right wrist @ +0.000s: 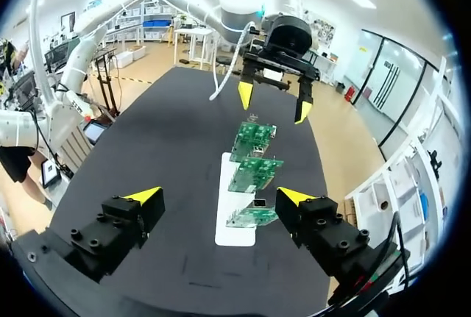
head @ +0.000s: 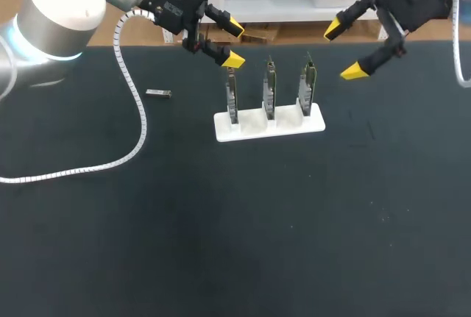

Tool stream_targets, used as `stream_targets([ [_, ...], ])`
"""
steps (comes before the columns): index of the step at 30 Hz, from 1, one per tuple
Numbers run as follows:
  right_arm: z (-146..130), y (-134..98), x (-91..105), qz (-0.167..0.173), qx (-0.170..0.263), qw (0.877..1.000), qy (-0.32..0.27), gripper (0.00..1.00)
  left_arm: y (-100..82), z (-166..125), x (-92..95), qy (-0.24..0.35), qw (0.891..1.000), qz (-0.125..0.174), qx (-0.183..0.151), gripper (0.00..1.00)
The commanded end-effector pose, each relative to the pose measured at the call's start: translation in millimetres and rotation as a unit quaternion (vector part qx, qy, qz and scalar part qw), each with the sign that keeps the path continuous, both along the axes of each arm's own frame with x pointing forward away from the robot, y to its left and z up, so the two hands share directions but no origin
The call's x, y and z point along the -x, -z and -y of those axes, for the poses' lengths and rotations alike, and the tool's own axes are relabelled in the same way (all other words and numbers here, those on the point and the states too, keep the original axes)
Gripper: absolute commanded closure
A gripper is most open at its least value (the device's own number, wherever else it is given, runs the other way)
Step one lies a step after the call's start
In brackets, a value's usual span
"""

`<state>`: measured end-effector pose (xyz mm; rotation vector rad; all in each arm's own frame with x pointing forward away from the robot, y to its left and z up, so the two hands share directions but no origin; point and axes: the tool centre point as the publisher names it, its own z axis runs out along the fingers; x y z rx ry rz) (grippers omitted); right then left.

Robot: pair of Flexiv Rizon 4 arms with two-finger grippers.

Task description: Pick up the optical module with the left hand, and insert it into the network port with the right hand.

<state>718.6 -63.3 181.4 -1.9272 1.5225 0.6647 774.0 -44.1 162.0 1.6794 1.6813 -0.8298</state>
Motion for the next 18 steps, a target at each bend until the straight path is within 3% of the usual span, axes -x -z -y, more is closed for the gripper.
stream_targets([
  [1, 4.5, -3.4, -0.9, 0.002, 0.001, 1.000, 0.003, 0.00, -0.4, 0.2, 0.4, -0.001, 1.000, 0.000, -0.002, 0.00],
  [8, 6.6, -3.8, -1.2, 0.006, 0.002, 1.000, 0.007, 0.00, -0.4, 0.2, 0.4, -0.001, 1.000, 0.000, -0.002, 0.00],
  [12, 4.1, 0.2, 0.8, -0.014, -0.003, 1.000, -0.004, 0.00, -0.4, 0.2, 0.4, -0.001, 1.000, 0.000, -0.002, 0.00],
  [18, 4.1, 0.2, 0.8, -0.014, -0.003, 1.000, -0.004, 0.00, -0.4, 0.2, 0.4, -0.001, 1.000, 0.000, -0.002, 0.00],
])
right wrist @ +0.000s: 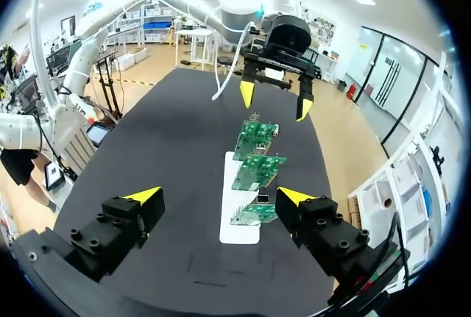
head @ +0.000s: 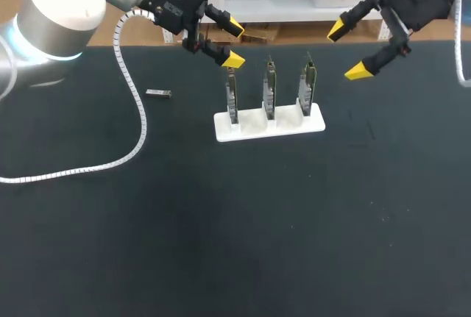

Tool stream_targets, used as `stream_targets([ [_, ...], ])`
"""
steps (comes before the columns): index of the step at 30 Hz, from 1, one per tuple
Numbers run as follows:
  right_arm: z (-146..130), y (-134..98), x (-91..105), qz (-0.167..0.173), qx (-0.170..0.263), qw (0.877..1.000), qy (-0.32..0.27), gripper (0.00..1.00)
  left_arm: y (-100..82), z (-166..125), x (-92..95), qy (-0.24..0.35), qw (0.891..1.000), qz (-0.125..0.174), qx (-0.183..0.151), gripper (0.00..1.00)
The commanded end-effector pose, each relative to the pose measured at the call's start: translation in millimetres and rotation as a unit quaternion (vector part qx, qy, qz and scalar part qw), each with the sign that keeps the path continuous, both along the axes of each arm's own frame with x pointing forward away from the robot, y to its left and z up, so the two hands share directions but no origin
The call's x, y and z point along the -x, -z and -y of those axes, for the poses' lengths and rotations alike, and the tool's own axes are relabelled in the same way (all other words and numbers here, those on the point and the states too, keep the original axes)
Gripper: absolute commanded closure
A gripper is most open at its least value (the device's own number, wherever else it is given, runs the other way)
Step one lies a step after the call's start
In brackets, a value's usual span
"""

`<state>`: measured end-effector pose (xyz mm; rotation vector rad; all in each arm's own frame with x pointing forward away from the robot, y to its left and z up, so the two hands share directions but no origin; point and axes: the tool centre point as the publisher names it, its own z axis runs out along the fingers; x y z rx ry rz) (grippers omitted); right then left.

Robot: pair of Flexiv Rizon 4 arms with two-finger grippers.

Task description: Pick up the optical module with the left hand, and insert it into the network port with the right hand.

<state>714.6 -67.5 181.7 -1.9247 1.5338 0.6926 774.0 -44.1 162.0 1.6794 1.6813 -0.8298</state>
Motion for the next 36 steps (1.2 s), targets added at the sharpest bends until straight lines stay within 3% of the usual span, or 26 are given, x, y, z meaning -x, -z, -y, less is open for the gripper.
stream_targets([
  [1, -0.1, 0.4, -3.2, -0.002, -0.001, 1.000, -0.003, 0.00, -0.4, 0.2, 0.4, -0.001, 1.000, 0.000, -0.002, 0.00],
  [10, -0.1, 0.4, -3.2, -0.002, -0.001, 1.000, -0.003, 0.00, -0.4, 0.2, 0.4, -0.001, 1.000, 0.000, -0.002, 0.00],
  [14, -0.1, 0.4, -3.2, -0.002, -0.001, 1.000, -0.003, 0.00, -12.1, 6.3, 0.0, 0.013, 1.000, 0.018, 0.015, 0.00],
  [23, -0.1, 0.4, -3.2, -0.002, -0.001, 1.000, -0.003, 0.00, -34.2, -15.1, -9.0, 0.004, 0.999, 0.043, -0.006, 0.00],
  [28, -0.1, 0.4, -3.2, -0.002, -0.001, 1.000, -0.003, 0.00, -36.3, -40.7, -16.5, -0.003, 0.999, 0.042, -0.035, 0.00],
  [32, -0.1, 0.4, -3.2, -0.002, -0.001, 1.000, -0.003, 0.00, -29.1, -63.8, -23.0, 0.000, 0.996, 0.034, -0.082, 0.00],
  [36, -0.1, 0.4, -3.2, -0.002, -0.001, 1.000, -0.003, 0.00, -20.3, -85.6, -29.6, -0.002, 0.994, 0.024, -0.106, 0.00],
])
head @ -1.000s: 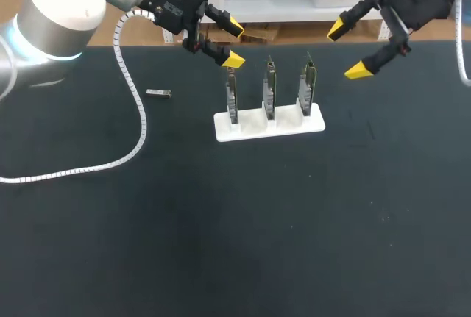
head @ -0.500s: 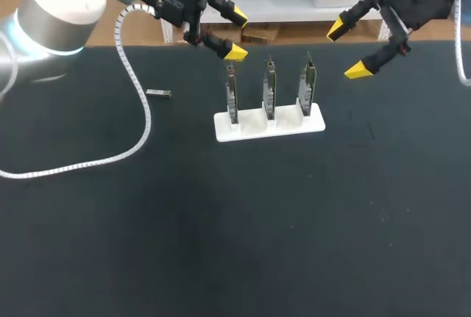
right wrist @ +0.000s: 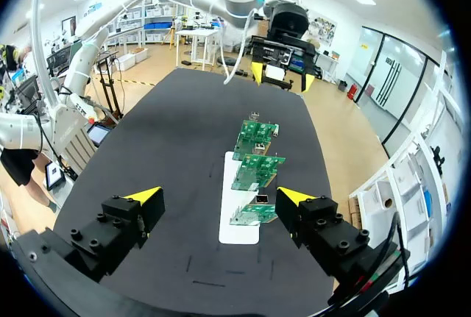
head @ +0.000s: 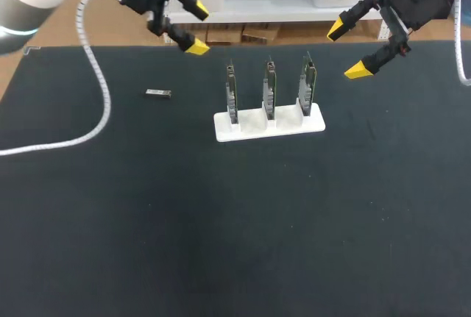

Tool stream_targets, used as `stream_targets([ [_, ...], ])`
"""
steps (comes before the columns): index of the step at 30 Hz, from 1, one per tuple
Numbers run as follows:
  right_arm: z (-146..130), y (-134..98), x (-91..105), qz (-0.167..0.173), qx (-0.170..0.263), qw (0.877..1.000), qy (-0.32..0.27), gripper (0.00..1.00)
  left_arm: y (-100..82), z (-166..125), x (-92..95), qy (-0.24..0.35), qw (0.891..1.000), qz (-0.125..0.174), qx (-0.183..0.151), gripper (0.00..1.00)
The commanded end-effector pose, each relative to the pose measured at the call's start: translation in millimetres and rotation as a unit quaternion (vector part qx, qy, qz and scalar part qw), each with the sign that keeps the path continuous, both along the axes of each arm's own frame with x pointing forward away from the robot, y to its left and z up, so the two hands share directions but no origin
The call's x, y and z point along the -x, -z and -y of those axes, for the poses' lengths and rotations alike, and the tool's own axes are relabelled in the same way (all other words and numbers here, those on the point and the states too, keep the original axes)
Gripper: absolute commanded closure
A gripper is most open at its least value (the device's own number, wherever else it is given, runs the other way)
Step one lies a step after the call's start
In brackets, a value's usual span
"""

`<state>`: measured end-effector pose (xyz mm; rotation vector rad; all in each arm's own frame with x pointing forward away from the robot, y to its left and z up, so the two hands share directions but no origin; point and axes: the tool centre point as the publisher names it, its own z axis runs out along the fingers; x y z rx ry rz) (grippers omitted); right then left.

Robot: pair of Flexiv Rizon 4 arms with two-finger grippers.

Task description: Pick up the optical module with the left hand, and insert it into the network port with the right hand.

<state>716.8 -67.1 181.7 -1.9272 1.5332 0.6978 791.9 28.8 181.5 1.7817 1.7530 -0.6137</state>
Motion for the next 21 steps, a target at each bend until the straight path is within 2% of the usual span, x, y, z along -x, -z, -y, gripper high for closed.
stream_targets([
  [1, 0.3, 0.5, -1.0, 0.000, -0.001, 1.000, -0.001, 0.00, 2.2, -17.8, -14.1, 0.002, 0.999, -0.018, -0.028, 0.00],
  [6, 0.3, 0.5, -1.0, 0.000, -0.001, 1.000, -0.001, 0.00, 18.9, -38.0, -21.8, -0.005, 0.998, -0.022, -0.064, 0.00],
  [11, 0.3, 0.5, -1.0, 0.000, -0.001, 1.000, -0.001, 0.00, 30.9, -48.3, -21.0, -0.012, 0.998, -0.037, -0.058, 0.00],
  [21, 0.3, 0.5, -1.0, 0.000, -0.001, 1.000, -0.001, 0.00, 30.9, -48.3, -21.0, -0.012, 0.998, -0.037, -0.058, 0.00],
])
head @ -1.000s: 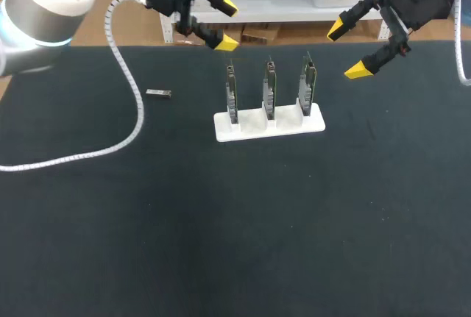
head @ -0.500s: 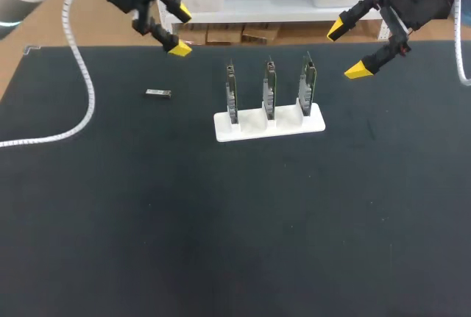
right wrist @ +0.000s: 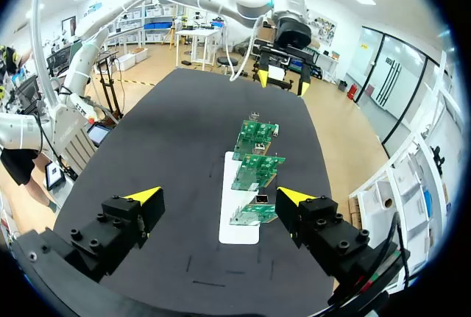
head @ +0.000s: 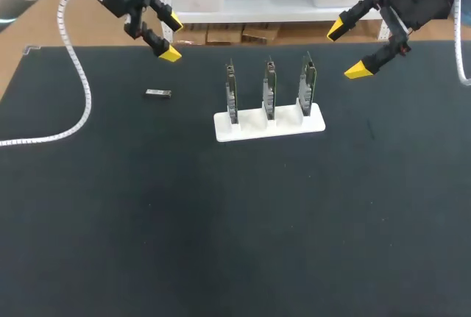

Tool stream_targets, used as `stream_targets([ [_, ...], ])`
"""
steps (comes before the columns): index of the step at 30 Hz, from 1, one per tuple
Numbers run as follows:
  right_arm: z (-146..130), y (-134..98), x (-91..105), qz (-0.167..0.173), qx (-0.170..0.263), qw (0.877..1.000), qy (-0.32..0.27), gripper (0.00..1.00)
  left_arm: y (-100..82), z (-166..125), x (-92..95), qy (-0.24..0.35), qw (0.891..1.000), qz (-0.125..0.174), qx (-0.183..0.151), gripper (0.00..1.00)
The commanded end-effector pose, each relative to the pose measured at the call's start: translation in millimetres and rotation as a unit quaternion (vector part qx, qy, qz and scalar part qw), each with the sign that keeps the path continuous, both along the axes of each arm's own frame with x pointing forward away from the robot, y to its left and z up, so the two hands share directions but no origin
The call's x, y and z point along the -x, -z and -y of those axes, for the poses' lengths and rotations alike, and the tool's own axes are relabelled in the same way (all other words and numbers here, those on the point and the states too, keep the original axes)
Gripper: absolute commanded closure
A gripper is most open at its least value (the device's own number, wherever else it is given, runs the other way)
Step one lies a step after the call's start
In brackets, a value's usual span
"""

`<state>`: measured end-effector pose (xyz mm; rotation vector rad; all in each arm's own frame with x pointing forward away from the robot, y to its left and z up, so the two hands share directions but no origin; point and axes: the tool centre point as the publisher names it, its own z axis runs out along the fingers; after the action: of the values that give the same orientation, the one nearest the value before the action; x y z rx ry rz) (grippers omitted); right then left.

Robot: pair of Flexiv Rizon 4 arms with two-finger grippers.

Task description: Pick up the optical module with the left hand, and insert it into the network port with the right hand.

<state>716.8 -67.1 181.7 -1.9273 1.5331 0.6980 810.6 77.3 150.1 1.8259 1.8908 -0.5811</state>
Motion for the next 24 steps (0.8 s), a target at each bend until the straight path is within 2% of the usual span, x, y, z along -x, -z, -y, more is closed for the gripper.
stream_targets([
  [1, 0.3, 0.5, -1.0, 0.000, -0.001, 1.000, -0.001, 0.00, -0.5, 0.1, -2.3, 0.002, 1.000, -0.002, -0.002, 0.00],
  [7, 0.3, 0.5, -1.0, 0.000, -0.001, 1.000, -0.001, 0.00, -0.5, 0.1, -2.3, 0.002, 1.000, -0.002, -0.002, 0.00],
  [8, 0.3, 0.5, -1.0, 0.000, -0.001, 1.000, -0.001, 0.00, -5.1, 7.6, -0.8, 0.019, 1.000, 0.010, -0.001, 0.00],
  [10, 0.3, 0.5, -1.0, 0.000, -0.001, 1.000, -0.001, 0.00, -10.9, 17.7, 1.0, 0.058, 0.997, 0.030, -0.027, 0.00],
  [12, 0.3, 0.5, -1.0, 0.000, -0.001, 1.000, -0.001, 0.00, -12.3, 21.2, 1.3, 0.081, 0.993, 0.044, -0.068, 0.00],
  [13, 0.3, 0.5, -1.0, 0.000, -0.001, 1.000, -0.001, 0.00, -10.7, 20.9, 0.5, 0.087, 0.992, 0.043, -0.085, 0.00],
  [15, 0.3, 0.5, -1.0, 0.000, -0.001, 1.000, -0.001, 0.00, -5.8, 16.2, -2.8, 0.096, 0.990, 0.029, -0.100, 0.00],
  [16, 0.3, 0.5, -1.0, 0.000, -0.001, 1.000, -0.001, 0.00, -2.5, 12.8, -4.6, 0.091, 0.989, 0.029, -0.117, 0.00],
  [24, 0.3, 0.5, -1.0, 0.000, -0.001, 1.000, -0.001, 0.00, 19.2, -34.5, -19.9, 0.026, 0.986, 0.022, -0.162, 0.00],
])
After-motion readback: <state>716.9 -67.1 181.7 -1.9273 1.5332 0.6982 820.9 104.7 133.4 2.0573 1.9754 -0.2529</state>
